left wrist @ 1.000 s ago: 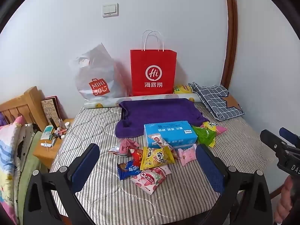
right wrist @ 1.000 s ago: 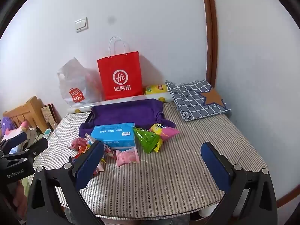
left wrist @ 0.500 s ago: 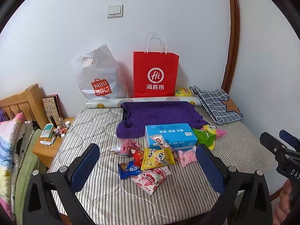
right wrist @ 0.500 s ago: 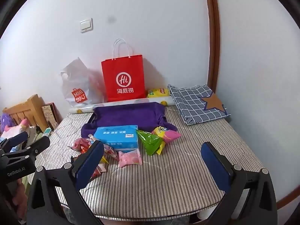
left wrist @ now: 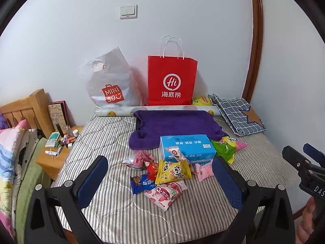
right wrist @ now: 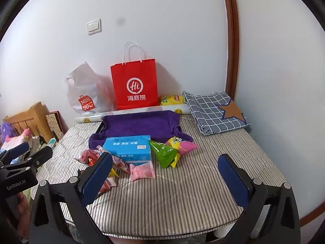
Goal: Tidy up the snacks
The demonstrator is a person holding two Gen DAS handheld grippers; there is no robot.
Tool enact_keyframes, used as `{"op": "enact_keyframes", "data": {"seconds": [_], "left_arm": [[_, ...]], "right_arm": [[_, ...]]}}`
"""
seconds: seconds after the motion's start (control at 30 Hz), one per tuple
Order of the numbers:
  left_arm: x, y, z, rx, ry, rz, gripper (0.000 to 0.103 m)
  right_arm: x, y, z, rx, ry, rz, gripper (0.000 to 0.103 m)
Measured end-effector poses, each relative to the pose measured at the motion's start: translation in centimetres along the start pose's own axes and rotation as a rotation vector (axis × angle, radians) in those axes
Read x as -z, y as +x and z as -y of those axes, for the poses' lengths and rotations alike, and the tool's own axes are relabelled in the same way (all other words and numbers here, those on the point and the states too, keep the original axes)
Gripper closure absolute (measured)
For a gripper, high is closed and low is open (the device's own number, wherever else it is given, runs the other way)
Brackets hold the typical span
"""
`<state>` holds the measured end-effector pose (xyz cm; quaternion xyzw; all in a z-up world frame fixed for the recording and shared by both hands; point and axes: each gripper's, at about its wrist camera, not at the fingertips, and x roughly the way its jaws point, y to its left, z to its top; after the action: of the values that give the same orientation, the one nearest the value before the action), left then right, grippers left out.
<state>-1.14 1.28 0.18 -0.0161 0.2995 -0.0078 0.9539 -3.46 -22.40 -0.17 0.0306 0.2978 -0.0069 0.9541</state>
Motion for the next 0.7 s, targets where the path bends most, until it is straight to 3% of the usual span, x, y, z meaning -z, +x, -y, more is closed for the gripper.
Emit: {"op": "enact_keyframes", "data": {"seconds": [0.7], "left_arm": [[0.04, -0.49, 0.05, -0.004, 0.013, 0.014, 0.000]], "right_arm": [[0.12, -0.46, -0.52, 0.003, -0.022, 0.009, 0.000]]}}
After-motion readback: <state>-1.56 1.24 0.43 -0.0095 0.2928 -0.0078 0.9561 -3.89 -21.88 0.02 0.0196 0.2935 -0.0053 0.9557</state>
